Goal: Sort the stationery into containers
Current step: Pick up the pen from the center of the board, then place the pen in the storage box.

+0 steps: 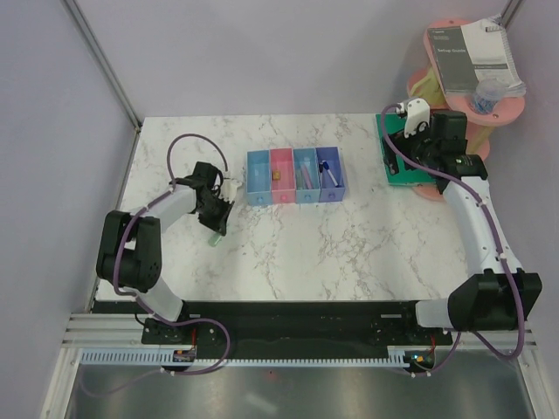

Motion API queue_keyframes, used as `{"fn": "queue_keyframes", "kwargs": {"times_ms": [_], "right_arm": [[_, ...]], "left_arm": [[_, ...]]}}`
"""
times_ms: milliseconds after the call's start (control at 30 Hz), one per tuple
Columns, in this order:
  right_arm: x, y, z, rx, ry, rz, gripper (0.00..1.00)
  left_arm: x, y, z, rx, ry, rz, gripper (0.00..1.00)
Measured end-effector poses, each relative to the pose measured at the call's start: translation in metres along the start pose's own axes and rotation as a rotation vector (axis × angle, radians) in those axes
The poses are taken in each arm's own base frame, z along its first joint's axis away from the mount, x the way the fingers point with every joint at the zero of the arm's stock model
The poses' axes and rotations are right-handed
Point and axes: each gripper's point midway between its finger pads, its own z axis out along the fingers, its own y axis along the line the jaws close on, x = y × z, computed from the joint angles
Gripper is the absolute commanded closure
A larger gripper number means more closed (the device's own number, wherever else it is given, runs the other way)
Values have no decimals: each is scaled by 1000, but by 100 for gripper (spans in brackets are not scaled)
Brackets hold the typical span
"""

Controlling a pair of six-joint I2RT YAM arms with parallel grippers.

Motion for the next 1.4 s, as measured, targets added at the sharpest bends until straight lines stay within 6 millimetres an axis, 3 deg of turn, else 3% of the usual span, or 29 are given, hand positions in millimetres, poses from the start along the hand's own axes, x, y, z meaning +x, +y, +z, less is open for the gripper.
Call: {"fn": "queue_keyframes", "kwargs": {"times_ms": [67,133,300,400,467,533,600,667,800,933,1100,1400], "right_arm": [[-2,-7,-6,42,-3,-2,2],[-8,-11,-12,66,-17,-5,2],[-32,-23,-29,132,-71,-1,2],[-44,-31,-42,179,-100,-3,2],[-53,-38,-53,226,-124,-2,2],[-62,-46,-68,282,-151,-2,2],[-71,-55,-84,351,-182,-2,2],[-79,-64,-102,422,-219,-3,2],[-92,-86,-135,583,-273,1,2],[-95,-105,-147,695,-287,20,2],[-91,-124,-139,768,-265,42,2],[-69,-159,-100,805,-185,118,2]], "left_arm": [[-16,-8,-11,46,-32,6,98],[-45,-13,-31,77,-106,24,98],[-139,-25,-115,126,-397,111,98],[-181,-36,-159,171,-541,149,98],[-204,-43,-180,210,-614,160,98],[-227,-48,-186,250,-656,162,98],[-247,-48,-177,280,-674,149,98],[-265,-48,-157,319,-661,120,98],[-295,-48,-100,386,-603,48,98],[-304,-55,-45,424,-525,-9,98],[-307,-70,-3,429,-463,-31,98],[-314,-77,5,395,-473,-16,86]]}}
